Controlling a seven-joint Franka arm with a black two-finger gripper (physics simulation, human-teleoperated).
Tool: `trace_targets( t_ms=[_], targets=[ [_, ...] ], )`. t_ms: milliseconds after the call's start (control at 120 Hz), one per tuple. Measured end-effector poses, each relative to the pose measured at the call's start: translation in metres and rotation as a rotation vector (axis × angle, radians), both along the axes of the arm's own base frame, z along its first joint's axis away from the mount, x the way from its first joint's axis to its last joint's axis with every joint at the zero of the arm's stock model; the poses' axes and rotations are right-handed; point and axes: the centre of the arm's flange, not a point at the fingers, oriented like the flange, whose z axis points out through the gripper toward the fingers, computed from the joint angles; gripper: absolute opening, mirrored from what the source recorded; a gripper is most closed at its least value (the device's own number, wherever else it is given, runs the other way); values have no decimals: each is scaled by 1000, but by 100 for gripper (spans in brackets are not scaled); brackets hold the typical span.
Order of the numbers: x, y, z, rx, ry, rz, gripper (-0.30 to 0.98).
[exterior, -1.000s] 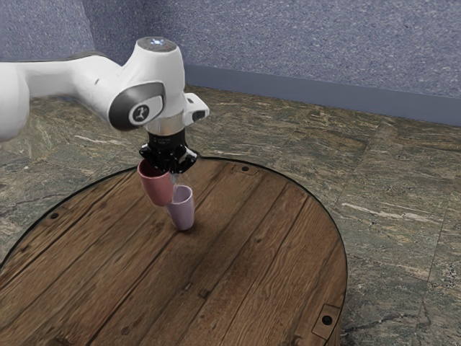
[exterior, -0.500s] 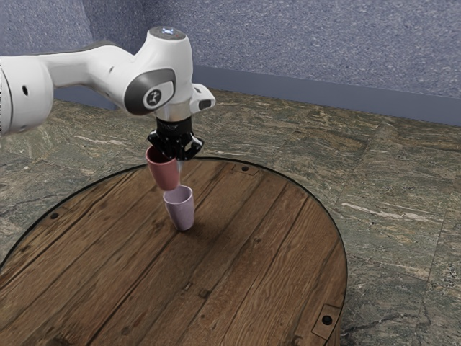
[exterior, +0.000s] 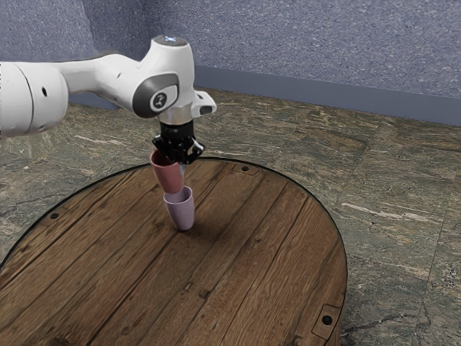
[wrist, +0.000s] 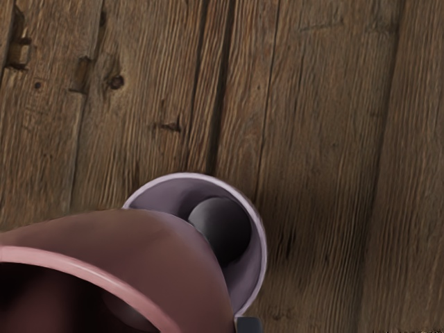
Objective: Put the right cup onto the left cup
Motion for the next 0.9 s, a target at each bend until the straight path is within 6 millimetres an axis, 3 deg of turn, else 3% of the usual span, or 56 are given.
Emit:
trace_targets(
  t_ms=[358,592,792,900],
  targets=[
    [5,-1,-28,-20,38,-39,-10],
    [8,-2,-36,-28,40,-56,-9],
    [8,-2,-35,-39,35,-67,32],
    [5,-3,-16,-34,10,-74,46]
  ],
)
